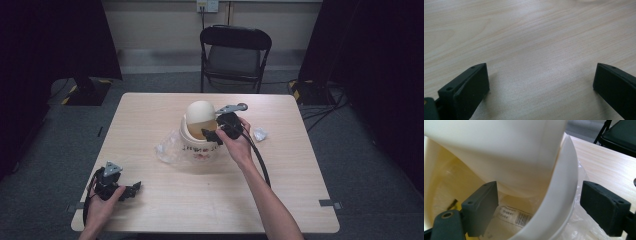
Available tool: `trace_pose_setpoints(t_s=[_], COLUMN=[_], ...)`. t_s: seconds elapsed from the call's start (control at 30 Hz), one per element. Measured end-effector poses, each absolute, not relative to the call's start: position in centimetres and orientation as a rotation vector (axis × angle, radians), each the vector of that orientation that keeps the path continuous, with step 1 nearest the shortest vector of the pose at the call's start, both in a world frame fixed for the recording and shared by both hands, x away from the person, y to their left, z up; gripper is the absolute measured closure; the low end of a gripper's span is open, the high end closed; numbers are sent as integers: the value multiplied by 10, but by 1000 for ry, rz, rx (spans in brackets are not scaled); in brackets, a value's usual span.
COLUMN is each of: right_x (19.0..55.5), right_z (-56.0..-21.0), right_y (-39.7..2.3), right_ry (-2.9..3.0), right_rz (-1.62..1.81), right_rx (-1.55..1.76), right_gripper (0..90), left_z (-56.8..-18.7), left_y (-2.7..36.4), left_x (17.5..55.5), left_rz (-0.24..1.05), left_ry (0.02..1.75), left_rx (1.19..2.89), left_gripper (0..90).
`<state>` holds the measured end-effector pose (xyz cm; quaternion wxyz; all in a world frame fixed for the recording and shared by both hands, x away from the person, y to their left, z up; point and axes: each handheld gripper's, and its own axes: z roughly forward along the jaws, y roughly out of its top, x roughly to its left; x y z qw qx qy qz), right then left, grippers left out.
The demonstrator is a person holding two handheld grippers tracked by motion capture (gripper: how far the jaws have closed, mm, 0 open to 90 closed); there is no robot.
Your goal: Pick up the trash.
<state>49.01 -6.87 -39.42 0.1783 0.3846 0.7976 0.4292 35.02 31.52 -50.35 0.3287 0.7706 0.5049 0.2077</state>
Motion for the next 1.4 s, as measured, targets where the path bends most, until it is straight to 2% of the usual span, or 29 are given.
trace_pose_setpoints(t_s=[0.77,1.2,1.4], right_x=[463,458,464], right_z=[-374,-369,-385], right_y=[-105,-152,-176], right_ry=[2178,2101,2102], right_rz=[1317,1309,1253], right_rx=[1061,1143,1210], right_gripper=[142,142,134], left_z=[-503,-503,-504], left_y=[315,315,315], left_x=[350,350,350], left_rz=[545,545,544], left_ry=[1320,1320,1322], left_rx=[2020,2020,2016], left_gripper=[0,0,0])
